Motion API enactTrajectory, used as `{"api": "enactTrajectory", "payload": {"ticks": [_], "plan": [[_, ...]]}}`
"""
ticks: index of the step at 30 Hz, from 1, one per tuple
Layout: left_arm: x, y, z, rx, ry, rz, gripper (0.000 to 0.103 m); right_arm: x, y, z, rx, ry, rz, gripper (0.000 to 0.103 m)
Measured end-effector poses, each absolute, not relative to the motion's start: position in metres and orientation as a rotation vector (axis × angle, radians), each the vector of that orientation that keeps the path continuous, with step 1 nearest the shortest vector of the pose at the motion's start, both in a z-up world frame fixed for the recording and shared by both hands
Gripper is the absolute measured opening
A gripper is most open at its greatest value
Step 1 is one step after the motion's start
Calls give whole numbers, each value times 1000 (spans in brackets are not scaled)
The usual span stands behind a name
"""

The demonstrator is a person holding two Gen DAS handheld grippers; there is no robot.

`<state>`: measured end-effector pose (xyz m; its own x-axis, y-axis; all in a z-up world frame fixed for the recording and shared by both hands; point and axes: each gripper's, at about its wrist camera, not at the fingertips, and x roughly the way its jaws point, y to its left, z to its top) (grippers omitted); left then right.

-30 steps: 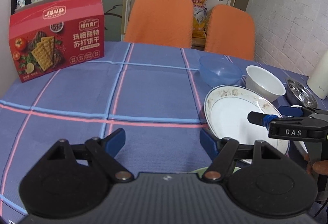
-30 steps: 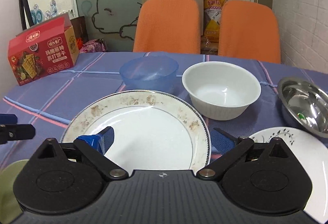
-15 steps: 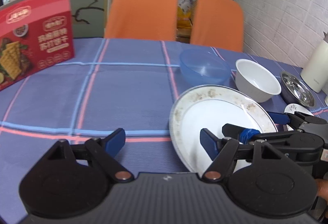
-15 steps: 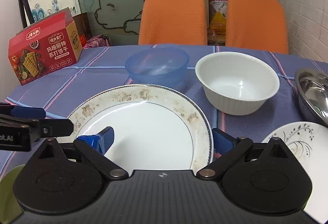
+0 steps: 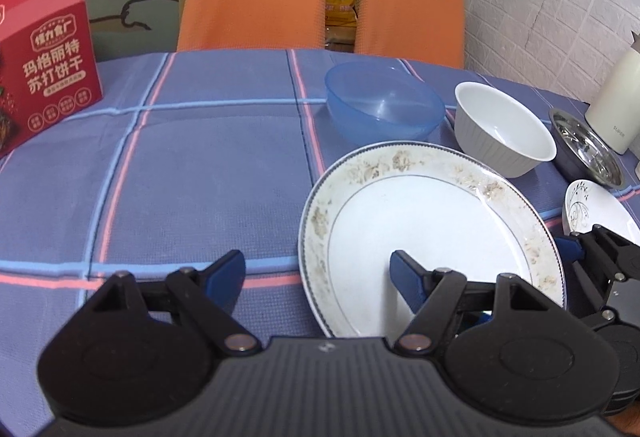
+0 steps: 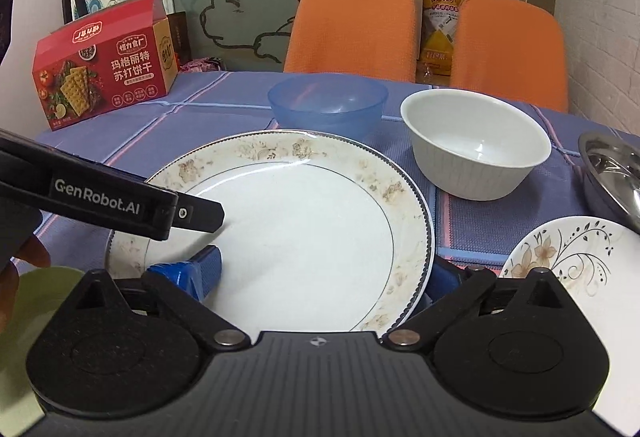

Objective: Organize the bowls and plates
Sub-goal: 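Grasp the rim of the white brown-rimmed plate with the left gripper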

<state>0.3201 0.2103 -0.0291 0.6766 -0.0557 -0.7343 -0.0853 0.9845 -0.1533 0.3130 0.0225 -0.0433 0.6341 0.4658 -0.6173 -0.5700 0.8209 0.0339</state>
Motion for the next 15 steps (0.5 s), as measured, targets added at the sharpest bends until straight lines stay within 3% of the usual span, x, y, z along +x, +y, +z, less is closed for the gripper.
{"api": "enactTrajectory", "payload": {"ticks": [3, 9, 15], "plan": [[321, 207, -30, -159, 818, 14, 69, 313, 24, -44, -168, 647, 590, 90], [318, 196, -28, -130, 798, -22, 45, 310, 27, -44, -155, 653, 584, 89], [323, 192, -18, -153, 807, 30, 38, 312, 22, -35, -86, 666, 588, 88]]}}
